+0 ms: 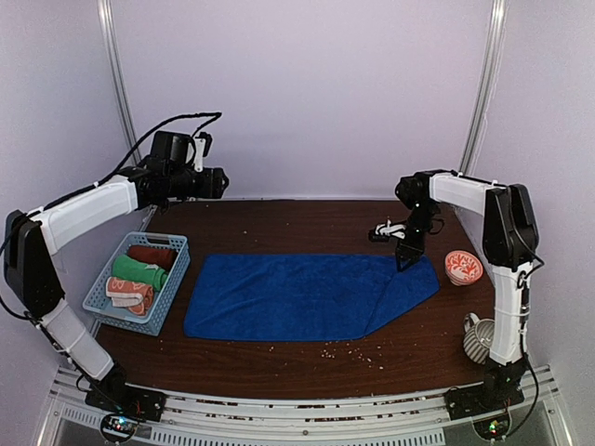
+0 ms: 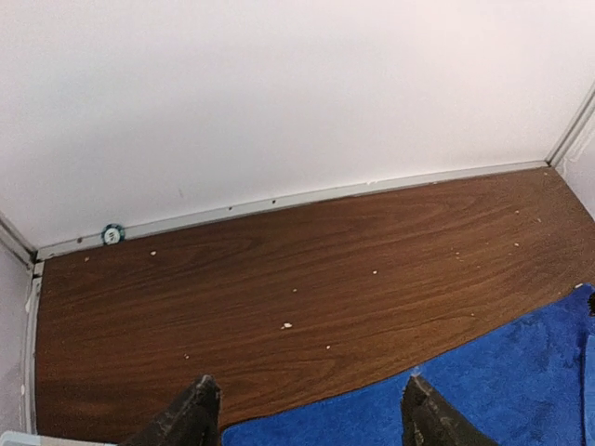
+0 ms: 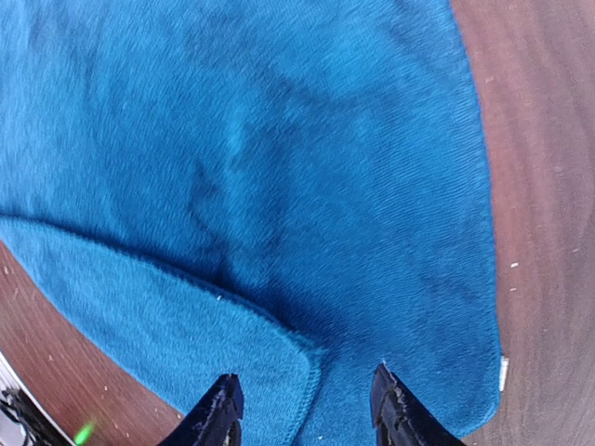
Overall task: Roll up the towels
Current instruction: Smooth out the towel at the center of the board.
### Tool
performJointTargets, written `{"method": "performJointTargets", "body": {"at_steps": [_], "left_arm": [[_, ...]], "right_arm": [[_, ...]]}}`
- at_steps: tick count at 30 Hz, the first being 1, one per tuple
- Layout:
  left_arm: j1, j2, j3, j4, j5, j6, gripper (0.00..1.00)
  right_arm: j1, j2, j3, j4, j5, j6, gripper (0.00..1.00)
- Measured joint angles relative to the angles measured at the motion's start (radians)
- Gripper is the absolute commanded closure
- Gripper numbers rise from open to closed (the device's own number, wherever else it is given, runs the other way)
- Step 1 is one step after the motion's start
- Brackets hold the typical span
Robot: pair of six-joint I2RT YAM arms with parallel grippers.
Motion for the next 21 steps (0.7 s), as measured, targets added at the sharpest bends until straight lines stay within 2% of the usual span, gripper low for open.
{"method": "performJointTargets", "body": {"at_steps": [8, 21], "left_arm": [[0.000, 0.015, -0.016, 0.034, 0.115, 0.002, 0.34], [-0.005, 0.015, -0.055, 0.050, 0.175, -0.010, 0.38]], "right_arm": [[0.004, 0.030, 0.002, -0.048, 0.021, -0.059, 0.58], [0.028, 0.094, 0.041, -0.032, 0.058, -0.058, 0.65]]}}
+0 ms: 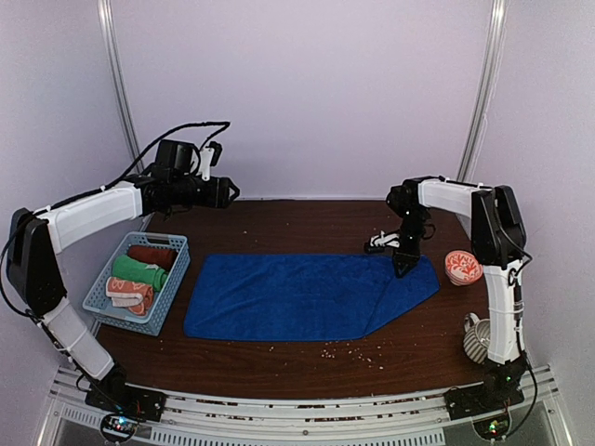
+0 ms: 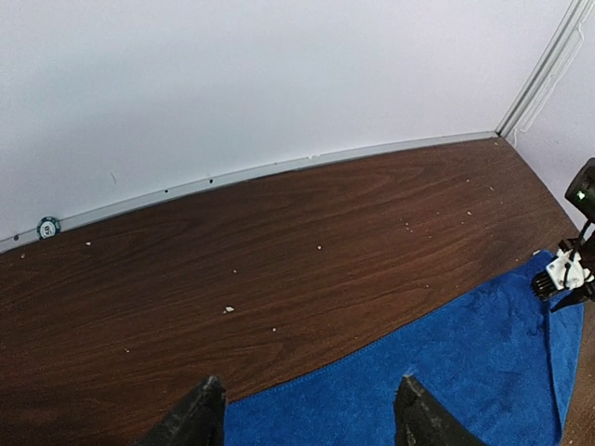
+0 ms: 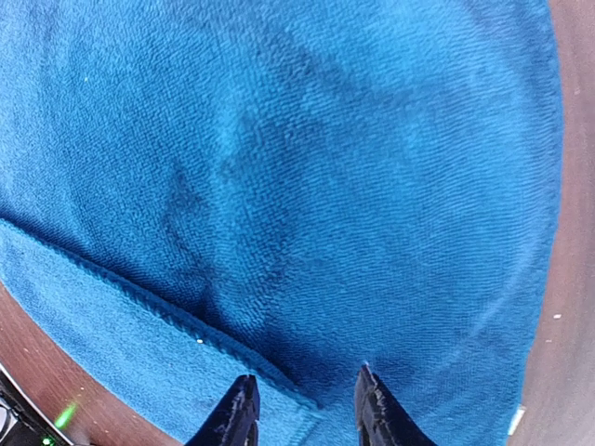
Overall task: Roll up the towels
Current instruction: Smooth out the towel at the center of the board.
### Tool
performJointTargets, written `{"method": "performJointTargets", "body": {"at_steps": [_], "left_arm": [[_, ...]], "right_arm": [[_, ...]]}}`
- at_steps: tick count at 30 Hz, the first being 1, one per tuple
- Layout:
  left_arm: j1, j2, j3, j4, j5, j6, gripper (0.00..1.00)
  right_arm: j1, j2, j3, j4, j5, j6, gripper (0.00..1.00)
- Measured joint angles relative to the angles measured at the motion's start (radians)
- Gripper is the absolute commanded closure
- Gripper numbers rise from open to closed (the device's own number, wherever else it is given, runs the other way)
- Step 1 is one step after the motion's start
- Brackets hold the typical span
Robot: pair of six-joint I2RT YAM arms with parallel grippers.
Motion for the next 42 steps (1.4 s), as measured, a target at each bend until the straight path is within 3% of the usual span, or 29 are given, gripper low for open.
{"method": "performJointTargets", "body": {"at_steps": [7, 12, 15, 21, 25, 34, 42], "left_arm": [[-0.002, 0.000, 0.000, 0.000, 0.023, -0.001, 0.38], [-0.002, 0.000, -0.003, 0.002, 0.032, -0.003, 0.38], [-0.002, 0.000, -0.010, 0.006, 0.034, -0.005, 0.38], [-0.002, 0.000, -0.014, 0.007, 0.036, -0.012, 0.38], [-0.002, 0.002, -0.017, 0.008, 0.036, -0.014, 0.38], [-0.002, 0.005, -0.053, 0.023, 0.031, -0.014, 0.38], [-0.002, 0.018, -0.064, 0.026, 0.027, -0.014, 0.38]], "right_arm": [[0.005, 0.001, 0.015, -0.006, 0.009, -0.005, 0.73], [0.008, 0.004, 0.017, -0.028, 0.009, -0.024, 0.93], [0.011, 0.004, 0.018, -0.043, 0.010, -0.031, 1.00], [0.012, -0.007, 0.010, -0.066, 0.011, -0.043, 1.00], [0.012, -0.100, -0.075, -0.069, 0.008, -0.054, 1.00], [0.013, -0.480, -0.525, -0.040, 0.006, -0.102, 1.00], [0.016, -0.598, -0.706, -0.006, 0.029, -0.144, 1.00]]}}
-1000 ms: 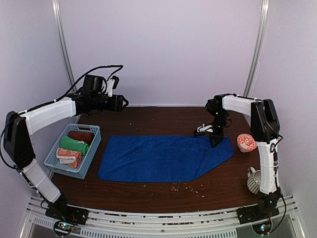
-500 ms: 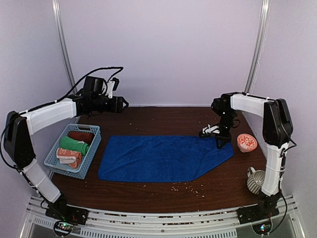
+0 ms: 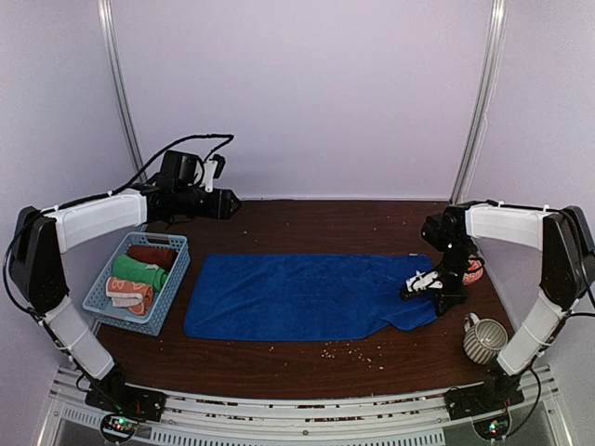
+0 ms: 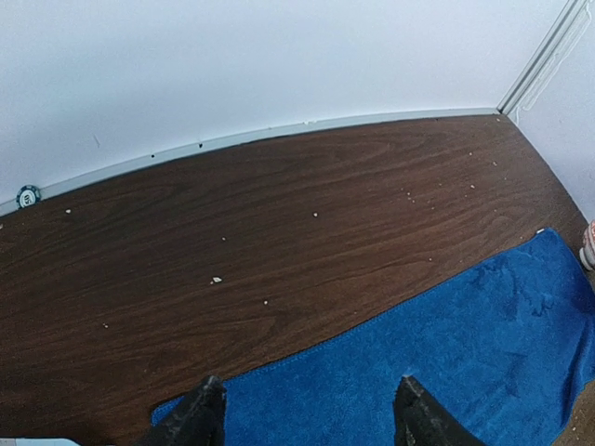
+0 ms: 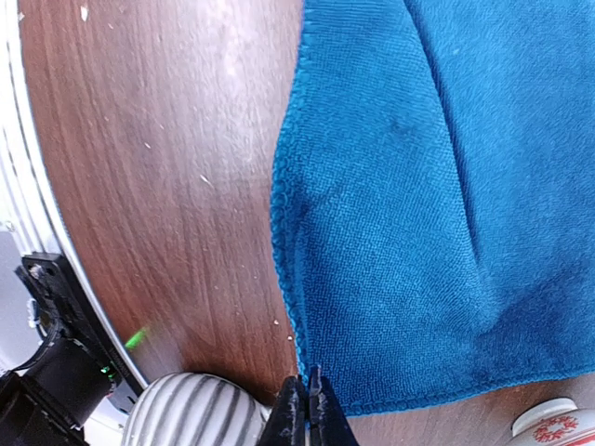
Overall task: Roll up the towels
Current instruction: Smooth out the towel at the center of the board.
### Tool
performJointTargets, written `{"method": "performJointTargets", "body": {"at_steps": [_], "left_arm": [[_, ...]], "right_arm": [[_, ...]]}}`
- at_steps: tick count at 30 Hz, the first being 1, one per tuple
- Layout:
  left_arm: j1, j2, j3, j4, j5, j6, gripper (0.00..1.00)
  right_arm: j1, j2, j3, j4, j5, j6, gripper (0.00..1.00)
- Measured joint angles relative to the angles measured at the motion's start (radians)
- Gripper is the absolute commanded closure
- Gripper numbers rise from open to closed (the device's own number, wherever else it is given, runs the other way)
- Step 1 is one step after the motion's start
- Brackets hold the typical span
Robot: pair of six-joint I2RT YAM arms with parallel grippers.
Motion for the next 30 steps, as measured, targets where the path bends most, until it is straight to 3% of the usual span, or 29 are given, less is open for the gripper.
{"method": "performJointTargets", "body": {"at_steps": [9, 17, 20, 25, 30], "left_arm": [[0.000, 0.030, 0.000, 0.000, 0.001, 0.000, 0.38], [0.000, 0.060, 0.010, -0.025, -0.019, 0.018, 0.37], [0.000, 0.079, 0.038, -0.068, -0.045, 0.026, 0.35], [0.000, 0.128, 0.126, -0.167, -0.095, 0.034, 0.33], [0.007, 0.248, 0.268, -0.287, -0.106, 0.034, 0.27]], "right_arm": [[0.000, -0.018, -0.071, 0.030, 0.058, -0.029, 0.99], [-0.008, -0.019, -0.053, -0.019, 0.087, -0.060, 0.75], [-0.032, -0.019, -0.014, -0.061, 0.088, -0.071, 0.72], [-0.137, 0.063, 0.176, -0.103, 0.060, -0.045, 0.71], [-0.226, 0.320, 0.533, -0.036, -0.001, 0.161, 0.72]]}}
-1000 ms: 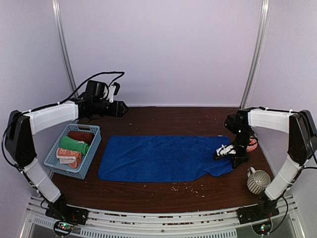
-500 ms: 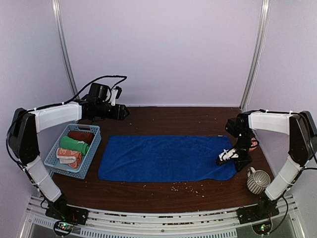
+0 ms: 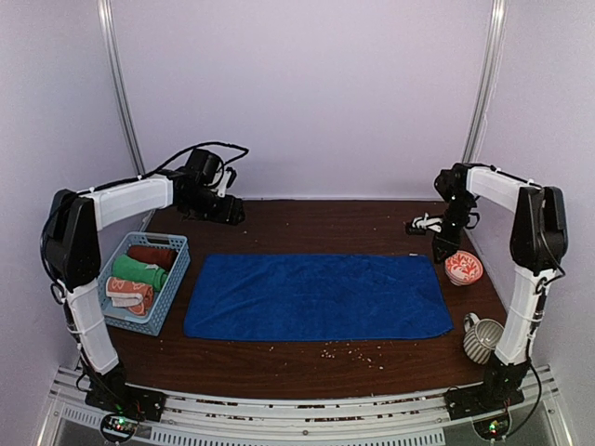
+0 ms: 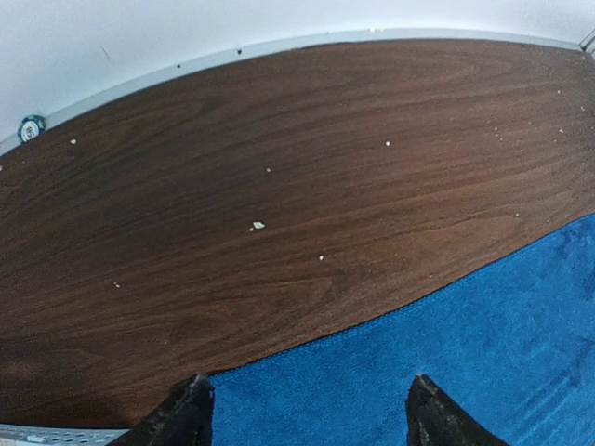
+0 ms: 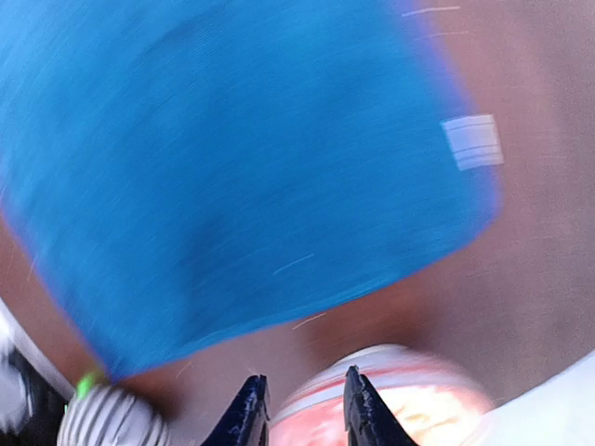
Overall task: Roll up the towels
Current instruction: Smooth out the towel at the center of the board, then pick up the towel from the center of the board.
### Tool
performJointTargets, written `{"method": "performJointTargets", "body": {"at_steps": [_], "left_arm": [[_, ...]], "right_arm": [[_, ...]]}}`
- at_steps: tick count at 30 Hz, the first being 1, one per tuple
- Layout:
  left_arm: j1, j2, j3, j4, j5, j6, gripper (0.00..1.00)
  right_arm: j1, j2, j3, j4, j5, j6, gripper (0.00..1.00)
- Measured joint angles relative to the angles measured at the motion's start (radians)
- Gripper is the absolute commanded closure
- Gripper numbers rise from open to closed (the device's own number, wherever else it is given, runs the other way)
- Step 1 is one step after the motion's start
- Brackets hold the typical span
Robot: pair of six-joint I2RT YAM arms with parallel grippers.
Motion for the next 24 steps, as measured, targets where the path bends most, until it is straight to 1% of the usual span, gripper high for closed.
{"method": "performJointTargets", "body": {"at_steps": [4, 7, 12, 19, 24], "left_arm": [[0.019, 0.087, 0.064, -0.068, 0.024, -0.001, 0.27], [0.039, 0.114, 0.080, -0.111, 0.047, -0.001, 0.27], [0.051, 0.122, 0.104, -0.134, 0.071, -0.001, 0.29], [0.050, 0.123, 0.106, -0.151, 0.074, -0.001, 0.30], [0.050, 0.125, 0.106, -0.160, 0.066, 0.000, 0.30]], "right_arm": [[-0.019, 0.173, 0.228, 0.074, -0.005, 0.200, 0.70], [-0.019, 0.264, 0.328, 0.111, 0.005, 0.304, 0.69], [-0.017, 0.342, 0.340, 0.144, 0.056, 0.409, 0.70], [-0.018, 0.371, 0.324, 0.144, 0.058, 0.441, 0.72], [-0.018, 0.375, 0.312, 0.145, 0.059, 0.444, 0.76]]}}
